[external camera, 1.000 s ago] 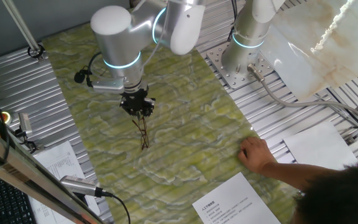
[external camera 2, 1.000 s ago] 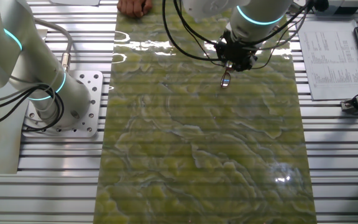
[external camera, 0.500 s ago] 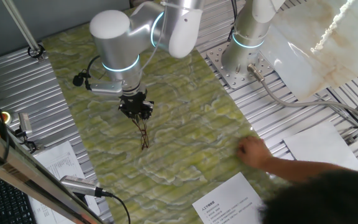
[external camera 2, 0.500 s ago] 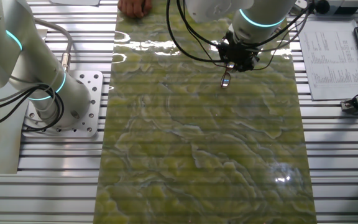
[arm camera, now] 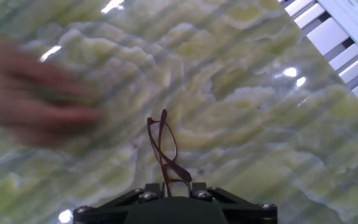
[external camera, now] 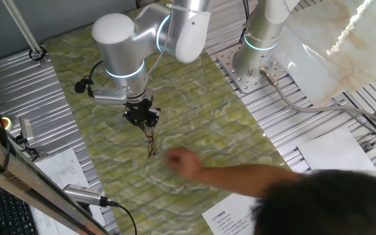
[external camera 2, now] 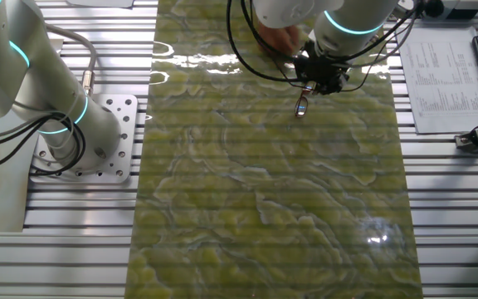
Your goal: Unfold the leg of the glasses (with one hand)
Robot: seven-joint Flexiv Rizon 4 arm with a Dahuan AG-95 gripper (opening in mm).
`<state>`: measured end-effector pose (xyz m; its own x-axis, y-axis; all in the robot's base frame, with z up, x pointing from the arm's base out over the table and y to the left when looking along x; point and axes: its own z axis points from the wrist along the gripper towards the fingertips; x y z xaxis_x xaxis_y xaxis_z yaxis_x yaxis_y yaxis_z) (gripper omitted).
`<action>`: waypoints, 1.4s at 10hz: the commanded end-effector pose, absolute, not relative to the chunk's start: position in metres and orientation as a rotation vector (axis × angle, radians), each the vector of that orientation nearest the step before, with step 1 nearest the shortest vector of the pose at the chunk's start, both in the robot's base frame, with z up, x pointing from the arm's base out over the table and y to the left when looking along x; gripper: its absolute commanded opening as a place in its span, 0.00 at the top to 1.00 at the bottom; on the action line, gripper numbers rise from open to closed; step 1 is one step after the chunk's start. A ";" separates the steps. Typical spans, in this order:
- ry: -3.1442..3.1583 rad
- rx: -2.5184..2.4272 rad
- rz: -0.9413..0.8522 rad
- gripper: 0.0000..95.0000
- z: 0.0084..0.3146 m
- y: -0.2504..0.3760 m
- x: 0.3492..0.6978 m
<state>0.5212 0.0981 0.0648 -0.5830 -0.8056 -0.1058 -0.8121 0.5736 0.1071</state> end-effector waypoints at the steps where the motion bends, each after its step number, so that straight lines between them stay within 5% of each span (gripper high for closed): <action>1: 2.755 -1.406 0.222 0.80 0.064 0.099 0.522; 14: 2.786 -1.351 0.230 0.80 0.047 0.106 0.528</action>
<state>0.5277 0.1065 0.0474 -0.6193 -0.7793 -0.0959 -0.7845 0.6090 0.1173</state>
